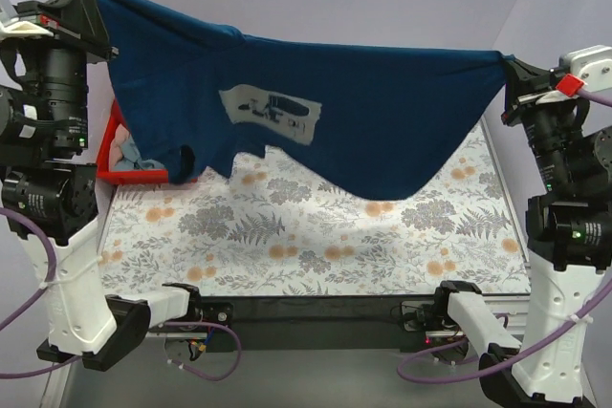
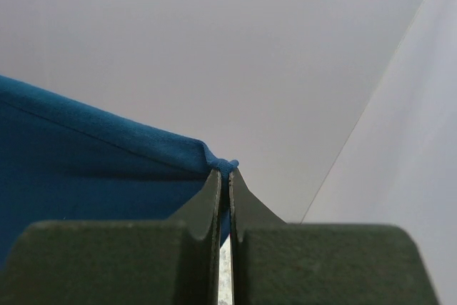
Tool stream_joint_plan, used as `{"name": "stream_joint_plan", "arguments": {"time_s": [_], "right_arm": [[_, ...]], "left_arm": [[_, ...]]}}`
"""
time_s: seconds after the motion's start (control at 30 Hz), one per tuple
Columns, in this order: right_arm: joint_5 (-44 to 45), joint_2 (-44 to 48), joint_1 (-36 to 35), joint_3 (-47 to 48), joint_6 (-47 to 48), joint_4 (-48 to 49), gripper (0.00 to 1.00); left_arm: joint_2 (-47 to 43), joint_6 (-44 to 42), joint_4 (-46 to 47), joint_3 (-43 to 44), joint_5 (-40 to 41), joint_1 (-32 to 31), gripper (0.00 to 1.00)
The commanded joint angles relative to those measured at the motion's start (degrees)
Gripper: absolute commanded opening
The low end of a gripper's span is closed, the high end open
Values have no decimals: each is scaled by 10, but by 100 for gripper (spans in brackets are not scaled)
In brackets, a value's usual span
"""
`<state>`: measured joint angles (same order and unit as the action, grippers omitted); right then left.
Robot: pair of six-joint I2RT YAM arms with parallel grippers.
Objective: Fold and stack the t-shirts
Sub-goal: Flatten the tshirt out
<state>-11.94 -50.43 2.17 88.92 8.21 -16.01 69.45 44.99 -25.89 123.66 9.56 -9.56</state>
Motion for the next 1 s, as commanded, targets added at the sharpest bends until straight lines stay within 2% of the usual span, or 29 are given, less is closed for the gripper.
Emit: {"name": "stream_joint_plan", "arguments": {"time_s": [0.0,0.13,0.27,0.4,0.57,0.63,0.8,0.97], "right_arm": [[29,-10,2,36,23,20,1],[28,-44,2,35,30,20,1],[34,-82,2,-1,31,22,1],[46,-138,2,-56,33,34,1],[56,-214,2,-193,27,174,1],[61,-282,3,-219,27,187,1],[67,-444,4,-224,26,229,1],[85,-536,6,-191,33,244,1]], "left_arm": [[38,-38,-11,37,-5,-8,0],[78,-68,13,32,-1,-37,0],[118,-76,45,-31,-6,-43,0],[193,-70,82,-133,-11,-43,0],[306,-47,142,-218,-29,-44,0],[370,-47,162,-244,-37,-44,0],[508,-41,182,-229,-40,-42,0],[586,-24,196,-199,-53,-42,0]]}}
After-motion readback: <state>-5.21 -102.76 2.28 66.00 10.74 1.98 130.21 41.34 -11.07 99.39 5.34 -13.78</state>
